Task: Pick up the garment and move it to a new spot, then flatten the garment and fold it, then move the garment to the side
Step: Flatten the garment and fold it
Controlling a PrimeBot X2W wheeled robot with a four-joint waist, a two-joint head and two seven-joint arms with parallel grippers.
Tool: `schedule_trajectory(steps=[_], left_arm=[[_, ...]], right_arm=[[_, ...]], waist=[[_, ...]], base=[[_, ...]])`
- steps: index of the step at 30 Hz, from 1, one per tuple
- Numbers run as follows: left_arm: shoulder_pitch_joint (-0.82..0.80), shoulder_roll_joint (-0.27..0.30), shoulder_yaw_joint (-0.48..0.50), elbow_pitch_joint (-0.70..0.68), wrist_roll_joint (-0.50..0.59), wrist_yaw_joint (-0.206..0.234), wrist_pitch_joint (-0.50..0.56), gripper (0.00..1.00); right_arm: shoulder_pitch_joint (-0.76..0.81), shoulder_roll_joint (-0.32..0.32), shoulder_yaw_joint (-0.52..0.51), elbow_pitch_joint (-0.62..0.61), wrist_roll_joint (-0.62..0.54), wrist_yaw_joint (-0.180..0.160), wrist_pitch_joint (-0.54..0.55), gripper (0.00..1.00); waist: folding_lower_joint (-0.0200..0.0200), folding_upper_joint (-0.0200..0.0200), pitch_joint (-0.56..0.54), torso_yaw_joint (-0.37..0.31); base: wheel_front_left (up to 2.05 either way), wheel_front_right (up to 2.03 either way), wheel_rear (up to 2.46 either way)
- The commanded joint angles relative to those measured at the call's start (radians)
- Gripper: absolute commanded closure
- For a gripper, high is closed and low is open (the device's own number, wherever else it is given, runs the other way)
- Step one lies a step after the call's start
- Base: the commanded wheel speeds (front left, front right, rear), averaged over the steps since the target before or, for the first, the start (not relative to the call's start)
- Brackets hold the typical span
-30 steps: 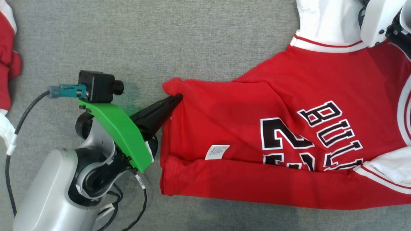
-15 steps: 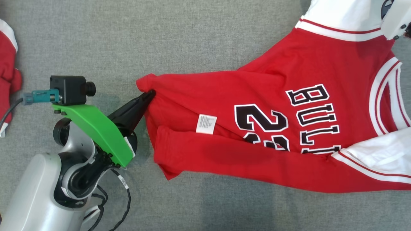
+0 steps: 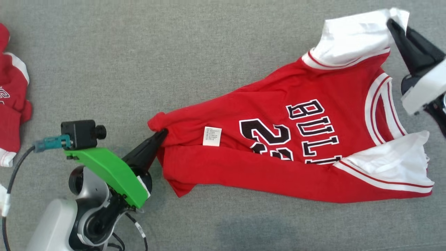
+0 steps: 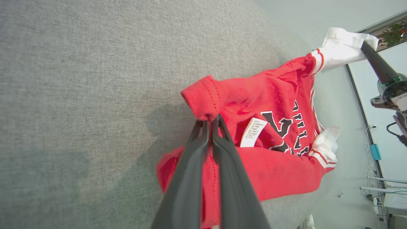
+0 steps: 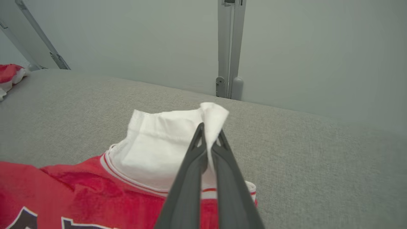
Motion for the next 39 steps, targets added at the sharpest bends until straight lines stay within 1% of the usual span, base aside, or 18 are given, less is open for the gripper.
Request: schedule_trajectory(steps=[1, 4, 7, 12, 16, 17, 20, 22, 23, 26, 29, 31, 32, 33, 34, 36, 37, 39], left_arm=[[0.030, -0.005, 0.002, -0.009, -0.016, 0.006, -0.008, 1.00], [0.075, -0.010, 0.005, -0.026, -0.021, 0.014, -0.021, 1.00], [0.109, -0.016, 0.019, -0.023, -0.027, 0.026, -0.040, 1.00], [0.130, -0.027, 0.028, 0.002, -0.026, 0.033, -0.068, 1.00], [0.147, -0.025, 0.035, 0.013, -0.022, 0.036, -0.080, 1.00], [0.154, -0.024, 0.039, 0.016, -0.023, 0.038, -0.085, 0.97], [0.175, -0.027, 0.056, 0.008, -0.032, 0.040, -0.107, 0.96], [0.191, -0.034, 0.072, -0.002, -0.041, 0.043, -0.125, 0.93], [0.200, -0.037, 0.078, -0.007, -0.048, 0.045, -0.131, 0.93], [0.223, -0.043, 0.092, -0.019, -0.065, 0.052, -0.140, 1.00], [0.250, -0.045, 0.088, -0.004, -0.063, 0.060, -0.140, 0.92], [0.264, -0.059, 0.081, 0.015, -0.077, 0.060, -0.139, 0.58], [0.268, -0.059, 0.076, 0.029, -0.074, 0.059, -0.140, 0.26], [0.270, -0.060, 0.067, 0.043, -0.070, 0.054, -0.135, 0.00], [0.271, -0.062, 0.058, 0.053, -0.059, 0.047, -0.140, 0.00], [0.271, -0.065, 0.044, 0.080, -0.036, 0.038, -0.159, 0.00], [0.268, -0.055, 0.035, 0.088, 0.000, 0.029, -0.182, 0.00], [0.267, -0.044, 0.037, 0.103, 0.088, 0.028, -0.273, 0.00]], right_arm=[[0.060, 0.001, -0.018, -0.024, 0.007, -0.001, -0.016, 1.00], [0.187, 0.012, -0.079, -0.077, 0.011, -0.001, -0.042, 1.00], [0.305, 0.044, -0.131, -0.124, -0.001, -0.001, -0.053, 1.00], [0.460, 0.141, -0.200, -0.195, -0.026, -0.001, -0.059, 1.00], [0.526, 0.212, -0.227, -0.219, -0.053, -0.001, -0.049, 1.00], [0.539, 0.225, -0.227, -0.221, -0.062, -0.001, -0.045, 1.00], [0.567, 0.259, -0.239, -0.228, -0.083, -0.001, -0.046, 1.00], [0.584, 0.280, -0.258, -0.233, -0.083, -0.001, -0.051, 1.00], [0.594, 0.287, -0.266, -0.231, -0.082, -0.001, -0.049, 1.00], [0.615, 0.311, -0.272, -0.210, -0.075, -0.001, -0.035, 1.00], [0.618, 0.329, -0.251, -0.169, -0.065, -0.001, -0.028, 1.00], [0.602, 0.344, -0.225, -0.126, -0.048, -0.001, -0.025, 1.00], [0.589, 0.339, -0.215, -0.095, -0.056, -0.001, -0.025, 0.74], [0.579, 0.336, -0.199, -0.067, -0.068, -0.001, -0.022, 0.50], [0.570, 0.333, -0.181, -0.041, -0.081, -0.001, -0.019, 0.00], [0.554, 0.331, -0.165, 0.003, -0.096, -0.001, -0.022, 0.00], [0.548, 0.327, -0.162, 0.019, -0.105, -0.001, -0.030, 0.00], [0.541, 0.325, -0.174, 0.036, -0.108, -0.001, -0.045, 0.00]], waist=[[0.0000, 0.0000, -0.055, -0.040], [0.0000, 0.0000, -0.084, -0.051], [0.0000, 0.0000, -0.104, -0.062], [0.0000, 0.0000, -0.121, -0.080], [0.0000, 0.0000, -0.132, -0.100], [0.0000, 0.0000, -0.135, -0.104], [0.0000, 0.0000, -0.140, -0.112], [0.0000, 0.0000, -0.143, -0.116], [0.0000, 0.0000, -0.145, -0.117], [0.0000, 0.0000, -0.146, -0.119], [0.0000, 0.0000, -0.146, -0.122], [0.0000, 0.0000, -0.144, -0.127], [0.0000, 0.0000, -0.144, -0.128], [0.0000, 0.0000, -0.143, -0.128], [0.0000, 0.0000, -0.143, -0.128], [0.0000, 0.0000, -0.143, -0.126], [0.0000, 0.0000, -0.144, -0.126], [0.0000, 0.0000, -0.148, -0.129]], base=[[0.00, 0.00, 0.00], [0.00, 0.00, 0.00], [0.00, 0.00, 0.00], [0.00, 0.00, 0.00], [0.00, 0.00, 0.00], [0.00, 0.00, 0.00], [0.00, 0.00, 0.00], [0.00, 0.00, 0.00], [0.00, 0.00, 0.00], [0.00, 0.00, 0.00], [0.00, 0.00, 0.00], [0.00, 0.00, 0.00], [0.00, 0.00, 0.00], [0.00, 0.00, 0.00], [0.00, 0.00, 0.00], [0.00, 0.00, 0.00], [0.00, 0.00, 0.00], [0.00, 0.00, 0.00]])
